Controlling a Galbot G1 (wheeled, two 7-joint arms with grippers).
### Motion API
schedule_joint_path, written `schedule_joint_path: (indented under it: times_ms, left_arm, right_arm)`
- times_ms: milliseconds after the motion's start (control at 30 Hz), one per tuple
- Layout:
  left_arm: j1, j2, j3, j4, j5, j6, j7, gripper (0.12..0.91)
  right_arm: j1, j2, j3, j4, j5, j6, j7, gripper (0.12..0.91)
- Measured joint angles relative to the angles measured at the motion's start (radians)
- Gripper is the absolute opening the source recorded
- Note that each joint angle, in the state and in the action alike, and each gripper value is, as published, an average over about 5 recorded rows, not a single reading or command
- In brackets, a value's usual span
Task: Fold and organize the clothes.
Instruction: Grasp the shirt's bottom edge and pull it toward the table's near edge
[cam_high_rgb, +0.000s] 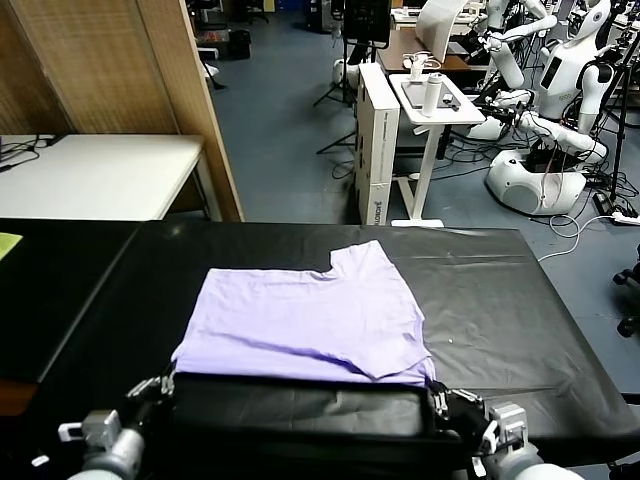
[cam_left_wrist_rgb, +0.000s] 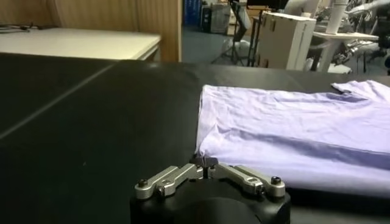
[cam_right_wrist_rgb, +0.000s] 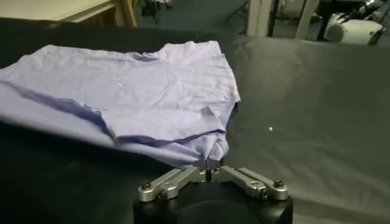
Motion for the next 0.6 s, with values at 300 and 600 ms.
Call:
schedule_joint_path:
  times_ms: [300, 600]
  left_arm:
    - [0.076, -0.019, -0.025, -0.055, 0.0, 0.002, -0.036, 0.493]
    - [0.106, -0.014, -0.046, -0.121, -0.011, 0.046, -0.056, 0.897]
  right_arm:
    - [-0.075, -0.003, 0.051, 0.071, 0.009, -0.048, 0.008, 0.76]
    - [-0.014, -0.039, 0.12, 0.087, 0.143, -0.046, 0.004, 0.907]
